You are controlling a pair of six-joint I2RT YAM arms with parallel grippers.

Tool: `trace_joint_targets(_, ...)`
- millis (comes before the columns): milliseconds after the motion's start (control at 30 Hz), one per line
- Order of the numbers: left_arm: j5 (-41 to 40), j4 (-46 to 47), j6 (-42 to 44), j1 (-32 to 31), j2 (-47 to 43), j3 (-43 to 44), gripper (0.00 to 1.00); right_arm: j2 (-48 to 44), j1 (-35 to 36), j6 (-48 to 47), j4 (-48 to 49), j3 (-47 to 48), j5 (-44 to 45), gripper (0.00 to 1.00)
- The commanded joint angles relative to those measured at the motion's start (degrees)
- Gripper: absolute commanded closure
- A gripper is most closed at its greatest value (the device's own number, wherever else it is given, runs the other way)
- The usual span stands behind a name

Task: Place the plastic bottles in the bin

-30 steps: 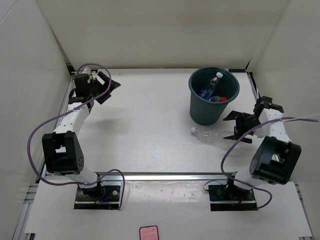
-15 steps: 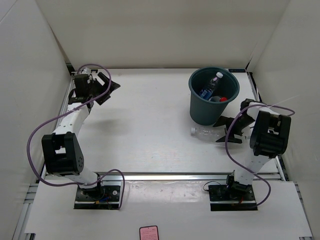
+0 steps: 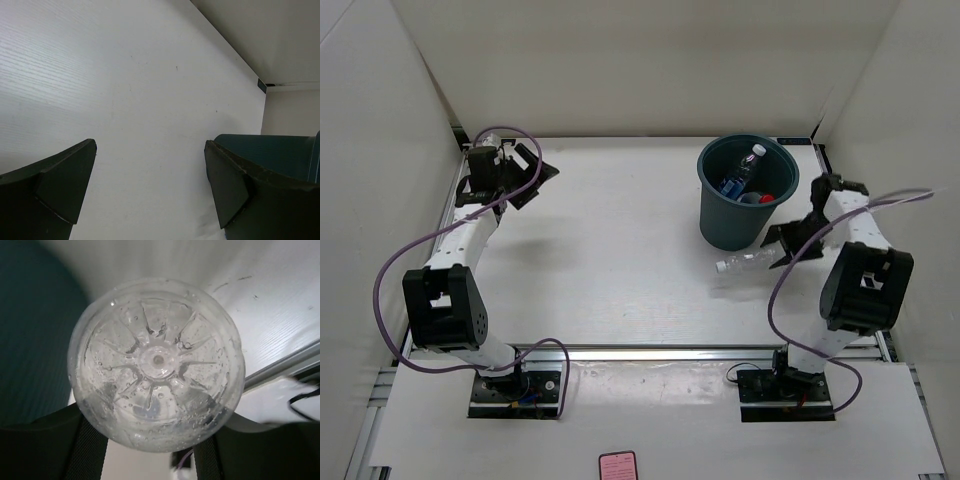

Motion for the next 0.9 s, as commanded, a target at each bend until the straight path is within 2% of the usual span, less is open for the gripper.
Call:
trace_joint_targets(0,-0.5,-0.8,1.0,-0.2,-1.6,1.9,0.00,-6.4,3.4,-9.1,-11.0,10.3,9.1,0.75)
trace_joint_targets(100,-0.5,-1.4,1.0,-0.2,-0.4,2.5,0.00,-10.1,5.2,-11.5,-16.3,16.3,11.7,0.79)
trace_joint_targets(300,0.0,-1.9,0.4,-0.2,1.9,5.0,0.00,-16.7,9.1,-16.6,-18.3,28.2,15.6,0.79)
trace_joint_targets(500,1.6,-1.9,-0.7,-0.2,4.8,7.5,0.00,-12.3,10.4,-23.0,-9.9,49.2,19.1,0.79)
trace_joint_targets(600,1.6,-1.9,-0.7,-0.2,5.3,8.1,0.00,-5.1,11.0,-25.7,-2.7,57.8,22.9,0.75)
trace_joint_targets(700,1.6,-1.9,-0.7,-0.2,5.3,8.1,0.00,-2.2,11.0,-26.3,5.2,57.5,25.0,0.72)
trace_joint_targets(767,1.6,-1.9,-0.2,-0.2,5.3,8.7,0.00,0.4,12.5,-27.9,9.3,55.1,25.0,0.65)
trace_joint_targets(800,2.2,-1.9,0.3,-0.2,5.3,8.7,0.00,2.7,13.0,-27.9,9.3,55.1,22.8,0.65)
trace_joint_targets(867,3.3,-1.9,1.8,-0.2,5.3,9.3,0.00,6.0,15.1,-29.6,9.3,55.6,20.1,0.47)
